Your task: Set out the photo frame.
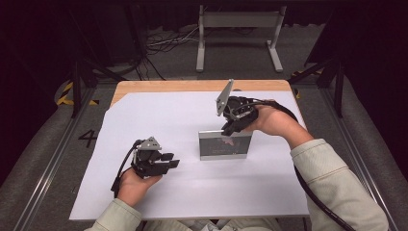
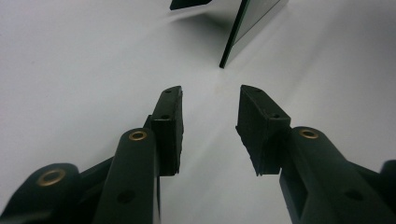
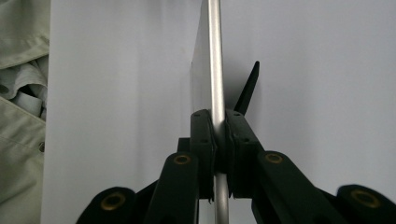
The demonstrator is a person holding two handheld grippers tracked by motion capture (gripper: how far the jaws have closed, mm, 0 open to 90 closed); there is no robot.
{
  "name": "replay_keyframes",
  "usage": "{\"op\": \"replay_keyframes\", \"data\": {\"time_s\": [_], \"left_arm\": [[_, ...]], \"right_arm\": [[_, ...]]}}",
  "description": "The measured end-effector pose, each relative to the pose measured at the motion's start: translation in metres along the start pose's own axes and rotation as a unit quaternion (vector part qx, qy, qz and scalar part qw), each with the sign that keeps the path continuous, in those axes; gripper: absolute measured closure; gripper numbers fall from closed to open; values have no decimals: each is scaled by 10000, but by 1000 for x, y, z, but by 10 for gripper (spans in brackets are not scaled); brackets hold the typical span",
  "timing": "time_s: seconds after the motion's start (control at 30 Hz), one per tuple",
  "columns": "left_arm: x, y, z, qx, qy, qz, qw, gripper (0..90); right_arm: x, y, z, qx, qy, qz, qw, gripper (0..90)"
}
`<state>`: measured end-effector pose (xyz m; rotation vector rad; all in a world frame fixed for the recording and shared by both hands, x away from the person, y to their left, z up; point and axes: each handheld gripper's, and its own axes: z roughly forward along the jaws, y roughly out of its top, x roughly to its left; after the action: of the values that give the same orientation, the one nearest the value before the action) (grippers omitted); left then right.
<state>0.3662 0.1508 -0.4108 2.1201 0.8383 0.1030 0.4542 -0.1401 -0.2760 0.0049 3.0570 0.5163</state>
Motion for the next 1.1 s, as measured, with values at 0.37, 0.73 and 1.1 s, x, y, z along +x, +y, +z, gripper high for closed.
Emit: {"op": "replay_keyframes", "data": {"time_s": [0.37, 0.73, 1.1], "left_arm": [[0, 0, 0, -1, 0, -20, 10000, 609], [0, 0, 0, 7, -5, -23, 10000, 609], [1, 1, 2, 6, 10, 11, 10000, 600]], "right_arm": [[-7, -4, 1, -76, -152, 342, 9993, 808], [-11, -7, 2, -138, -239, 502, 9984, 789], [-13, -12, -3, -571, -405, 723, 9949, 619]]}}
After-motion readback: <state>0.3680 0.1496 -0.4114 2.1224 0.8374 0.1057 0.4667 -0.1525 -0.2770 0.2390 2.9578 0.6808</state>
